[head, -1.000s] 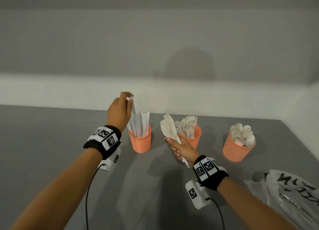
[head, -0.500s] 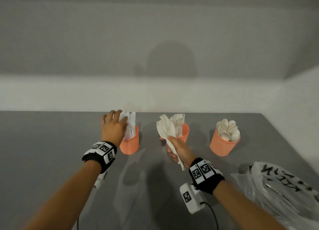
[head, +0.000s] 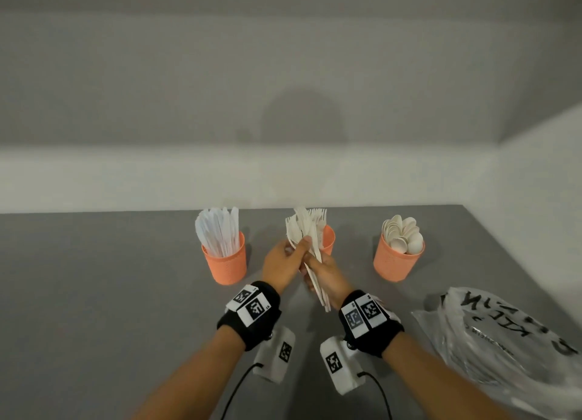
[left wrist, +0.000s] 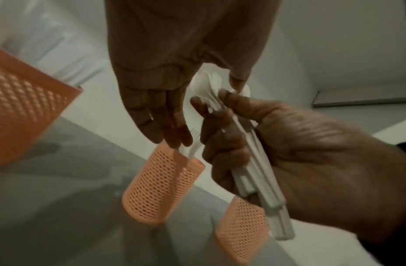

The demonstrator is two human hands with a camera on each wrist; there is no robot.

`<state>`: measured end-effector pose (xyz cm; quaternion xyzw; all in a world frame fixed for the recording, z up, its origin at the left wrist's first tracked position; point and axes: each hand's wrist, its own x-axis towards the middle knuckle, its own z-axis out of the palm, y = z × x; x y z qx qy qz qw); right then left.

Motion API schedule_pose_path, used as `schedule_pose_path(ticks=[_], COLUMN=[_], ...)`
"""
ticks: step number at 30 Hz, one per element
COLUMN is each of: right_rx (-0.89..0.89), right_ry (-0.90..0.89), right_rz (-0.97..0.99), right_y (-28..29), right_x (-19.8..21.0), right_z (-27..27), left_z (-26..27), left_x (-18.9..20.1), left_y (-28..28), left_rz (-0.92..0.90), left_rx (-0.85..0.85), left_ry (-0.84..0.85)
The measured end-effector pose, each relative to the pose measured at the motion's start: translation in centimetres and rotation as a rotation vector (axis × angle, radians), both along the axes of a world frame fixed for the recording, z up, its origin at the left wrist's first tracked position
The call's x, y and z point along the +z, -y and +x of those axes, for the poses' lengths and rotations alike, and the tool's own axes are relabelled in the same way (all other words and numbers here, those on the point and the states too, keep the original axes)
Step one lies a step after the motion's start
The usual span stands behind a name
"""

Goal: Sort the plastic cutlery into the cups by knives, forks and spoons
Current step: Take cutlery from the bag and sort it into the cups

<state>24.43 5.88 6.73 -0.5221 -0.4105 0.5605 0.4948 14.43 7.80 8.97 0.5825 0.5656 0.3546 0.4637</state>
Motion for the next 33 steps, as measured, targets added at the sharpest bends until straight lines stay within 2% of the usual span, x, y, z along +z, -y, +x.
schedule_pose_path(ticks=[2, 8, 11, 14, 16, 19, 22, 29, 31, 33], right_rx=[-0.016, -0.102, -0.115, -0.119, -0.130, -0.197, -0.200, -0.015, 0.006, 0.001], right_ry=[0.019, -0.001, -0.055, -0.089, -0.093, -0.078, -0.078, -0.157, -0.160, -0.170], right_rz=[0.004, -0.056, -0.078, -0.081, -0.077, -0.103, -0.089, -0.094, -0.107, -0.121], right_y=[0.6, 2.1, 2.4, 2.6, 2.7, 2.9, 3.4, 4.0, 4.1, 4.2], right_x=[-0.2, -0.1, -0.2, -0.3, -0.4, -0.4, -0.1, 0.9, 0.9, 0.9], right_z=[0.2, 1.2, 1.9, 2.5, 3.1, 4.1, 5.3, 5.2, 5.0, 5.1], left_z=[1.3, 3.2, 3.7, 4.0, 4.1, 4.0, 3.3, 4.9, 5.5, 5.9], left_x=[0.0, -0.1, -0.5, -0.4, -0.1, 0.8, 0.7, -0.6, -0.7, -0.5], left_y=[0.2, 0.7, 0.5, 1.0, 1.0, 1.0, 0.4, 2.1, 2.5, 2.4], left_rz=[-0.004, -0.029, -0.050, -0.065, -0.052, -0.060, -0.084, -0.136, -0.135, -0.138], left_rx=[0.012, 0.004, 0.012, 0.009, 0.045, 0.150, 0.229, -0.060, -0.060, 0.011], left_ry=[0.038, 0.017, -0.003, 0.046, 0.137, 0.397, 0.500, 0.349, 0.352, 0.380])
